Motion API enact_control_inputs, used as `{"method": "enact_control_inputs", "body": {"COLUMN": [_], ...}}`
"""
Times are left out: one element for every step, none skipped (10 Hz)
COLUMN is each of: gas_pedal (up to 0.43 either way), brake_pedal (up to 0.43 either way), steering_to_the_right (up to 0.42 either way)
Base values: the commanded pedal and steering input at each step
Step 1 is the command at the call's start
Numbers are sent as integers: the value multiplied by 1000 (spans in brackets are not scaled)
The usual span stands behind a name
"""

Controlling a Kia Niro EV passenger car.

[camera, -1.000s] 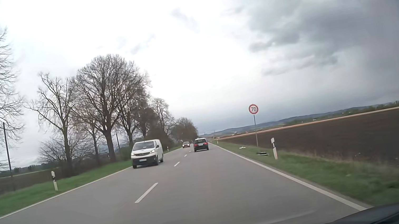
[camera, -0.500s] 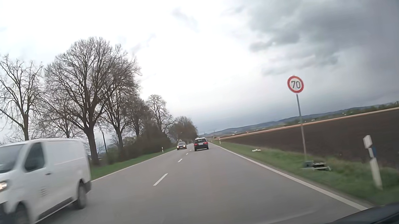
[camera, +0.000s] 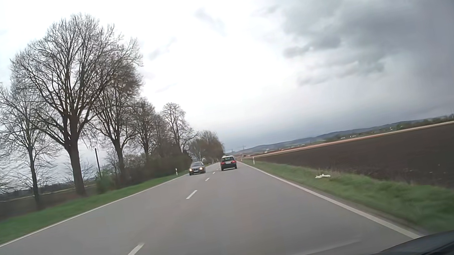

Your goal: Follow the waypoints while adhering to traffic rules and regulations

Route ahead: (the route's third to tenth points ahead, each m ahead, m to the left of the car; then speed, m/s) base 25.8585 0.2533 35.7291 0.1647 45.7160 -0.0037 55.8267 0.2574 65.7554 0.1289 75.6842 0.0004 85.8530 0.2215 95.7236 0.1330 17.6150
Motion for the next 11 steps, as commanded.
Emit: {"method": "enact_control_inputs", "body": {"gas_pedal": [118, 130, 130, 130, 130, 130, 130, 130, 130, 130, 130], "brake_pedal": [0, 0, 0, 0, 0, 0, 0, 0, 0, 0, 0], "steering_to_the_right": [0, 0, 0, 0, 0, 0, 0, 0, 0, 0, 0]}}
